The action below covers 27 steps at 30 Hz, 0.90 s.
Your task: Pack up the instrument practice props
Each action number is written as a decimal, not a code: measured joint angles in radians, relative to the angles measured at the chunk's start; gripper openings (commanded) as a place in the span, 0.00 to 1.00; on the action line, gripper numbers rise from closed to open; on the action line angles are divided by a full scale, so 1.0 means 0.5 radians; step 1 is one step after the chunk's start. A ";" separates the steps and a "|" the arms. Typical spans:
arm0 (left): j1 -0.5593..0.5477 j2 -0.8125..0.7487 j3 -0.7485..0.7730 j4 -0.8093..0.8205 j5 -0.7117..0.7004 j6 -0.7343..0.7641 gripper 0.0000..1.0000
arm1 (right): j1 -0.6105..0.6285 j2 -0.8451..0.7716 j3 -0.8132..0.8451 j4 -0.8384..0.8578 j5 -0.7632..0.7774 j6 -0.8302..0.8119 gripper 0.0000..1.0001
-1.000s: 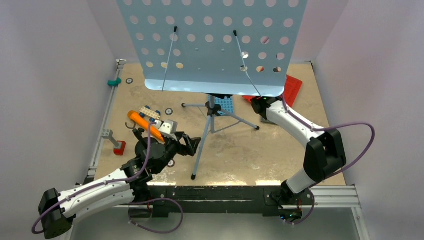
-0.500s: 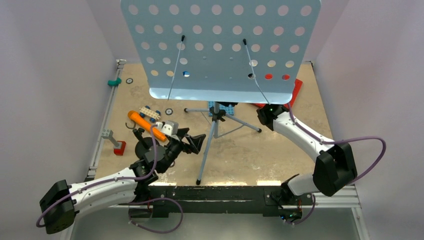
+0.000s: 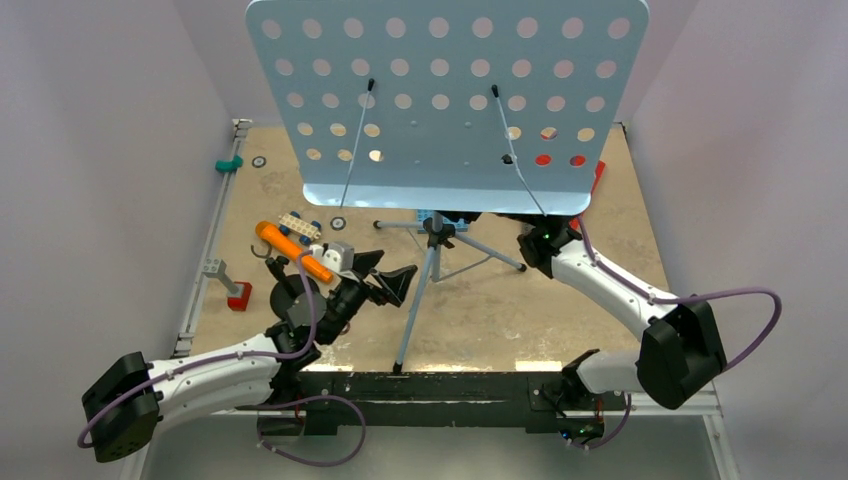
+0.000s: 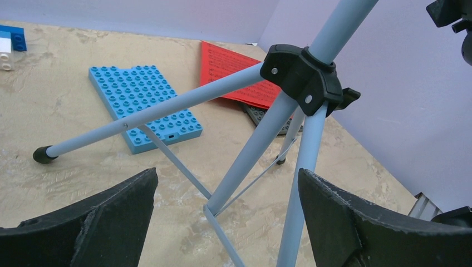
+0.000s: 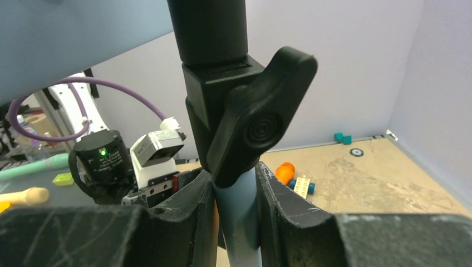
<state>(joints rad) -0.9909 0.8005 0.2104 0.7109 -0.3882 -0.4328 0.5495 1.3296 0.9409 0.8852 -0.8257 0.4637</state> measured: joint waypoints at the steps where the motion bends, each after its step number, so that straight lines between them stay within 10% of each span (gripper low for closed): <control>1: 0.000 -0.005 -0.020 0.021 0.000 -0.005 1.00 | 0.005 -0.009 -0.036 0.046 0.034 -0.004 0.00; 27: -0.009 0.735 -0.047 0.851 0.501 0.014 0.94 | 0.038 -0.119 -0.404 0.403 0.365 -0.042 0.00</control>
<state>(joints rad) -0.9955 1.1683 0.1867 1.1366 -0.1375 -0.4259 0.5686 1.2701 0.7387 1.0866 -0.6434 0.4427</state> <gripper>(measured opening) 0.994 0.273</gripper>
